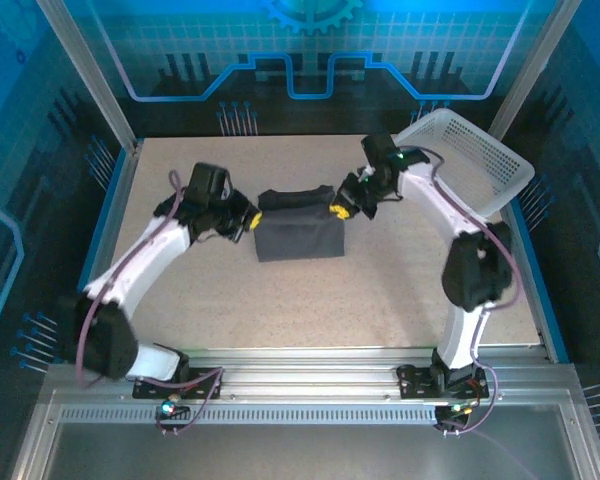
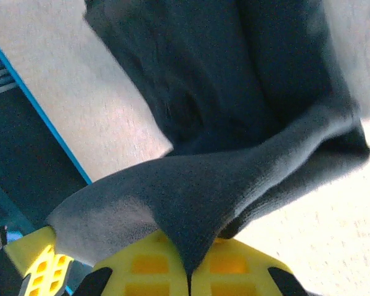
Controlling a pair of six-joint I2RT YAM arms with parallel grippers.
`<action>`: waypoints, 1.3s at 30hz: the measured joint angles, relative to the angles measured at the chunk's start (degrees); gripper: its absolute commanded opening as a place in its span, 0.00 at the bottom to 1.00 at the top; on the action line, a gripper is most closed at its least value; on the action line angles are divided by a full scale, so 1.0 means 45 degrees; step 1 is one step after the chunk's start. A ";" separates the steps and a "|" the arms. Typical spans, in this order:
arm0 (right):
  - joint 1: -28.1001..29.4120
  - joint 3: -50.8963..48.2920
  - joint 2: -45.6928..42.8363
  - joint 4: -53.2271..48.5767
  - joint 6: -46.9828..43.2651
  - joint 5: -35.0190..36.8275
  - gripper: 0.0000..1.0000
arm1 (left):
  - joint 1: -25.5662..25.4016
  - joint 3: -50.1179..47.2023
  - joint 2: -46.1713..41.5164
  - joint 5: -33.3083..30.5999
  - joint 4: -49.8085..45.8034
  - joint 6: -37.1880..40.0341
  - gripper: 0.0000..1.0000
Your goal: Fold and stack the t-shirts
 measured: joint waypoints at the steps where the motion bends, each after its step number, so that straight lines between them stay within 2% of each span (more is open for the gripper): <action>1: -0.0136 0.0957 0.0933 -0.0078 0.0034 0.0049 0.11 | 0.0194 0.0811 0.1015 0.0019 0.0102 0.0165 0.13; 3: -0.0359 0.2701 0.2701 -0.0194 0.0087 0.0136 0.30 | 0.0457 0.2249 0.2866 0.0015 0.0160 0.0617 0.32; 6: -0.0651 0.5746 0.5552 -0.0471 -0.0005 0.0131 0.44 | 0.0772 0.4080 0.5357 0.0049 0.0131 0.1098 0.44; 10: -0.0928 0.8592 0.7830 -0.1292 -0.0554 0.0330 0.59 | 0.1044 0.5017 0.6936 0.0131 -0.0029 0.1554 0.47; 11: -0.0962 0.8650 0.7854 -0.1413 -0.0733 0.0364 0.63 | 0.1044 0.5013 0.6926 0.0107 -0.0204 0.1642 0.47; 13: -0.1025 0.8315 0.7383 -0.1394 -0.1253 0.0476 0.82 | 0.0967 0.4726 0.6358 0.0024 -0.0277 0.1734 0.48; 14: -0.1039 0.7776 0.6897 -0.1234 -0.1486 0.0554 0.84 | 0.0903 0.4250 0.5799 -0.0053 -0.0146 0.1715 0.48; 16: -0.1054 0.5911 0.5236 -0.0719 -0.2064 0.0675 0.84 | 0.0602 0.2633 0.3891 -0.0243 0.0010 0.1452 0.48; 18: -0.1049 0.3410 0.2934 0.0107 -0.2487 0.0767 0.82 | -0.0058 0.0865 0.1812 -0.0437 0.0481 0.0729 0.53; 20: -0.1049 0.1073 0.0559 0.1015 -0.2715 0.0826 0.78 | -0.1180 -0.0699 0.0083 -0.0627 0.1103 -0.0238 0.62; 21: -0.1049 -0.0102 -0.0690 0.1530 -0.2759 0.0850 0.77 | -0.1957 -0.1452 -0.0554 -0.0792 0.1617 -0.0952 0.71; 23: -0.1049 -0.2205 -0.2822 0.2603 -0.2739 0.0860 0.73 | -0.3298 -0.2545 -0.1001 -0.1243 0.2681 -0.2273 0.74; 25: -0.1049 -0.4396 -0.4794 0.3823 -0.2594 0.0850 0.70 | -0.4575 -0.3589 -0.0641 -0.2118 0.4177 -0.3779 0.74; 28: -0.1054 -0.6669 -0.6309 0.4818 -0.2254 0.0845 0.69 | -0.5425 -0.3910 0.0816 -0.3249 0.5615 -0.5236 0.74; 30: -0.1064 -0.7529 -0.6577 0.5061 -0.2118 0.0826 0.67 | -0.5654 -0.3730 0.1909 -0.3900 0.6416 -0.6042 0.75; 36: -0.1413 -0.8189 -0.6776 0.5051 -0.2074 0.0602 0.66 | -0.6062 -0.2516 0.3973 -0.5319 0.7208 -0.8009 0.73; 38: -0.1656 -0.8189 -0.7077 0.5047 -0.2079 0.0520 0.66 | -0.6130 -0.2166 0.4318 -0.5639 0.7344 -0.8393 0.66; 39: -0.1812 -0.8189 -0.7266 0.5047 -0.2079 0.0466 0.66 | -0.6135 -0.2006 0.4537 -0.5785 0.7495 -0.8655 0.59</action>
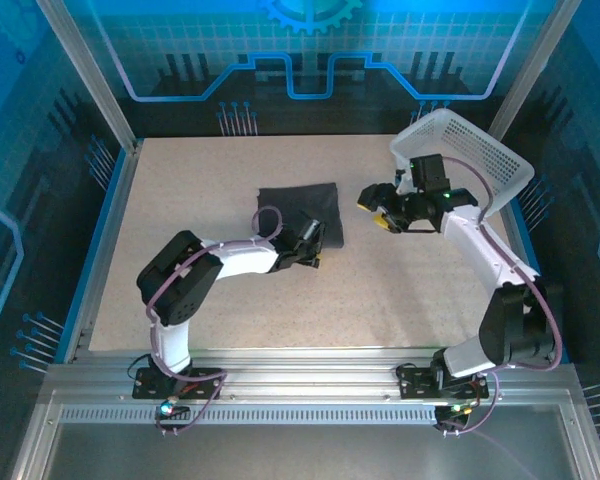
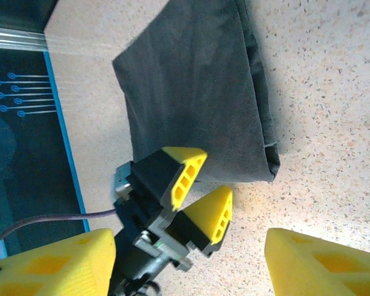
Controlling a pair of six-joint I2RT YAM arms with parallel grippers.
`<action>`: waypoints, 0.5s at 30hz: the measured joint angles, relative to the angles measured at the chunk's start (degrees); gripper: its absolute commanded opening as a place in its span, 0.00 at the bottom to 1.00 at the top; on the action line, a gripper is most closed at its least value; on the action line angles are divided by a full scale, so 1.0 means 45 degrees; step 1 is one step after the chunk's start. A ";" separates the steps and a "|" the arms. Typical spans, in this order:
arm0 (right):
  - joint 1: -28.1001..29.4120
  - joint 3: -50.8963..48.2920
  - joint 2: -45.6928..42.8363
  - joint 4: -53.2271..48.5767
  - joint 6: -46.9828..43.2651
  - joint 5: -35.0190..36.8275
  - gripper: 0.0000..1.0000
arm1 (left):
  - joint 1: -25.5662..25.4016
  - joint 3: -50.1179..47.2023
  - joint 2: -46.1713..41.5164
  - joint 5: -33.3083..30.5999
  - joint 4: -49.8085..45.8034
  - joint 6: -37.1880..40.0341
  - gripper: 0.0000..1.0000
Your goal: Fold and stack the t-shirts
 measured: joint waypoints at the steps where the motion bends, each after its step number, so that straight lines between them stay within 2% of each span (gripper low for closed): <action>1: -0.0141 0.0000 -0.0160 -0.0010 -0.0005 -0.0039 0.66 | 0.0005 0.0126 0.0185 -0.0087 0.0092 -0.0126 0.53; 7: -0.0724 0.0000 -0.0719 -0.0296 -0.0053 -0.0277 0.66 | 0.0243 0.0466 0.1151 -0.0355 0.0631 -0.0646 0.02; 11: -0.0835 0.0000 -0.0724 -0.0476 -0.0053 -0.0306 0.66 | 0.1185 0.0413 0.1146 -0.0121 0.0952 -0.0092 0.00; 15: -0.0840 0.0005 -0.0699 -0.0525 -0.0049 -0.0403 0.65 | 0.3483 0.0277 0.1073 0.1069 0.1141 0.1851 0.00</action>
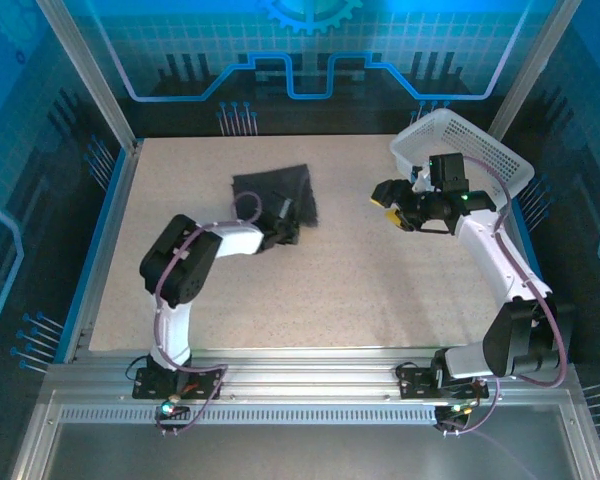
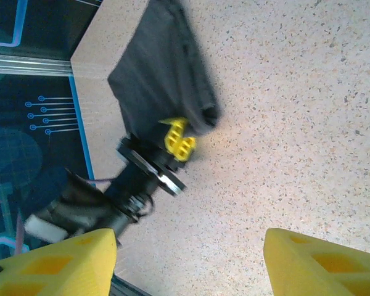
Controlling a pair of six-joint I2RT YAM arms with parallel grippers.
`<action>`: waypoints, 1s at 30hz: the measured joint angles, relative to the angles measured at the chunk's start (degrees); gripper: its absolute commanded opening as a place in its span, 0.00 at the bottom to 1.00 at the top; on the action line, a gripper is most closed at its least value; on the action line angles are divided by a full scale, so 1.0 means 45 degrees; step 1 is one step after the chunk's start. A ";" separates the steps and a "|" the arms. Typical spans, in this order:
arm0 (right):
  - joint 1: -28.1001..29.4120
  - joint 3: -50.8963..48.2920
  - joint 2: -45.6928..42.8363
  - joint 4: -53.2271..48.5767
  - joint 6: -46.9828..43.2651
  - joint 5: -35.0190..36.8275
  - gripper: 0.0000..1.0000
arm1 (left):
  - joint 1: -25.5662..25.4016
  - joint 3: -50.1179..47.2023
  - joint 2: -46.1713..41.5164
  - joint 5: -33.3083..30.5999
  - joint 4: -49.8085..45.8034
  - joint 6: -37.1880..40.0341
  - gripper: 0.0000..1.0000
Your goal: Fold and stack the t-shirts
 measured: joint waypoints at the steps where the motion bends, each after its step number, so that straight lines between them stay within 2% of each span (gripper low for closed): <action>1: 0.0000 0.0000 0.0015 0.0005 0.0000 -0.0019 0.65 | 0.0729 -0.0010 -0.0015 0.0384 0.0010 0.0617 0.00; 6: 0.0015 0.0107 0.0287 0.0024 0.0000 -0.0092 0.65 | 0.4522 0.0262 0.0039 0.2749 -0.0063 0.4012 0.00; 11: 0.0160 0.0384 0.0806 0.0238 -0.0039 -0.0131 0.65 | 0.7028 0.2429 0.1073 0.4799 -0.0923 0.6917 0.00; 15: 0.0408 0.0593 0.1132 0.0505 -0.0097 -0.0199 0.65 | 0.8082 0.3997 0.2074 0.5974 -0.1719 0.8835 0.00; 22: 0.0738 0.0209 0.0894 0.2453 0.0058 -0.0107 0.70 | 0.8820 0.4192 0.2361 0.6504 -0.2861 1.0574 0.00; 23: 0.0763 -0.0068 0.0685 0.2890 0.0180 -0.0053 0.72 | 0.8816 0.4153 0.2356 0.6504 -0.2846 1.0700 0.08; 26: 0.0792 -0.0690 0.0121 0.3871 0.0486 0.0131 0.81 | 0.8801 0.3978 0.2210 0.6470 -0.2895 1.0836 0.51; 27: 0.0792 -0.0729 0.0029 0.4046 0.0568 0.0170 0.83 | 0.8777 0.3915 0.2055 0.6387 -0.3065 1.0836 0.92; 28: 0.0792 -0.0733 -0.0024 0.4231 0.0627 0.0185 0.91 | 0.8762 0.3900 0.1875 0.6348 -0.3288 1.0826 0.99; 29: 0.0792 -0.0729 -0.0073 0.4405 0.0617 0.0204 1.00 | 0.8733 0.3891 0.1608 0.6295 -0.3541 1.0783 0.99; 30: 0.0787 -0.0729 -0.0136 0.4498 0.0661 0.0204 1.00 | 0.8689 0.3857 0.1248 0.6290 -0.3735 1.0734 0.99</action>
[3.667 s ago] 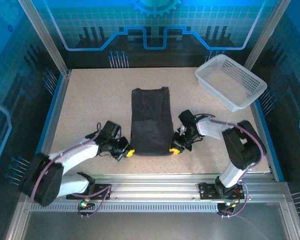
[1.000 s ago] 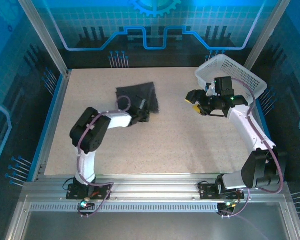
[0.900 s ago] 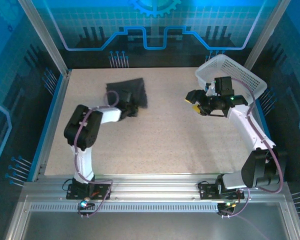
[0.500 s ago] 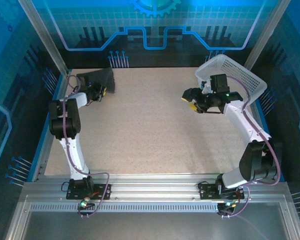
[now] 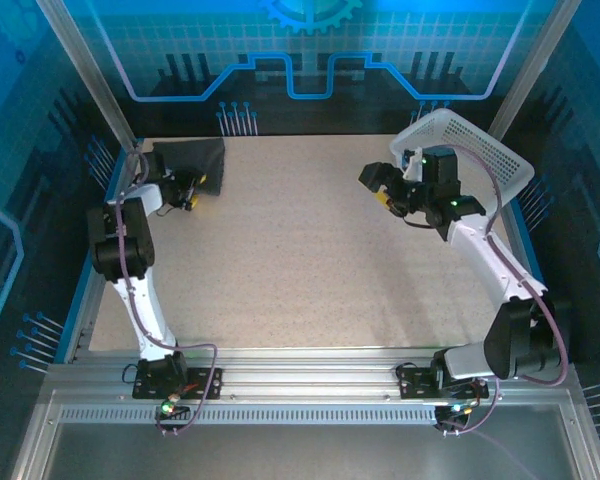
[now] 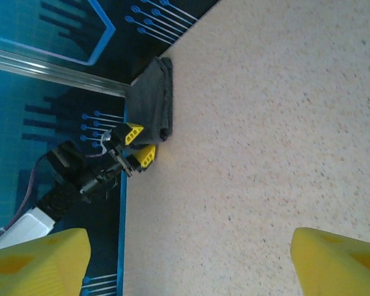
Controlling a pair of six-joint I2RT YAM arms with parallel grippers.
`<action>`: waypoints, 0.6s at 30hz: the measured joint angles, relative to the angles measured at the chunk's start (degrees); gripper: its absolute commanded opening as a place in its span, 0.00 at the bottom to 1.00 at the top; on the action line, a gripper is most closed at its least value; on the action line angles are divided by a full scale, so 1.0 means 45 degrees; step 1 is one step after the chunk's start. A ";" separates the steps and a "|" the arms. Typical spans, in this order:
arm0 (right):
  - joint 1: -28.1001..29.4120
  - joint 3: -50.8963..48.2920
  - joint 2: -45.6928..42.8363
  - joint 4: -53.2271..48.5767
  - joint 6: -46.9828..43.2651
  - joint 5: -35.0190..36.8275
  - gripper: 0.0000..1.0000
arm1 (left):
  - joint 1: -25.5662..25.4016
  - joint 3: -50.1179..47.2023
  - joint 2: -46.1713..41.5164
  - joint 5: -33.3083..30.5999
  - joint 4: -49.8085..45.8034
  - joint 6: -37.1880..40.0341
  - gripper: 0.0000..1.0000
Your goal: Fold and stack the t-shirts
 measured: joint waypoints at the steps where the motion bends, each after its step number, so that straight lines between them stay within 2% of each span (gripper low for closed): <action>1: -0.0010 0.0000 -0.0078 0.0039 0.0015 0.0024 1.00 | -0.0049 -0.0097 -0.0398 -0.0010 -0.0097 -0.0107 0.99; 5: -0.0321 0.0000 -0.0889 -0.0126 0.0078 0.0107 1.00 | -0.0685 -0.1302 -0.3546 -0.0593 -0.0457 -0.0423 0.99; 7: -0.0588 0.0058 -0.1613 -0.0831 -0.0053 0.0534 1.00 | -0.1477 -0.1987 -0.5469 -0.1447 -0.0675 -0.0418 0.99; 9: -0.0709 0.0393 -0.2273 -0.2293 -0.0476 0.1613 1.00 | -0.2720 -0.2885 -0.7563 -0.2555 -0.0835 -0.0359 0.99; 11: -0.0738 0.0432 -0.2919 -0.3395 -0.1073 0.2793 1.00 | -0.4124 -0.3711 -0.9321 -0.4022 -0.1409 -0.0291 0.99; 15: -0.0758 -0.0743 -0.3857 -0.4648 -0.2414 0.4998 1.00 | -0.6722 -0.5285 -1.1633 -0.8621 -0.3662 -0.0248 0.99; 18: -0.0758 -0.2001 -0.3609 -0.4716 -0.2987 0.6421 1.00 | -0.7334 -0.7198 -1.2886 -1.1370 -0.4512 0.1350 0.99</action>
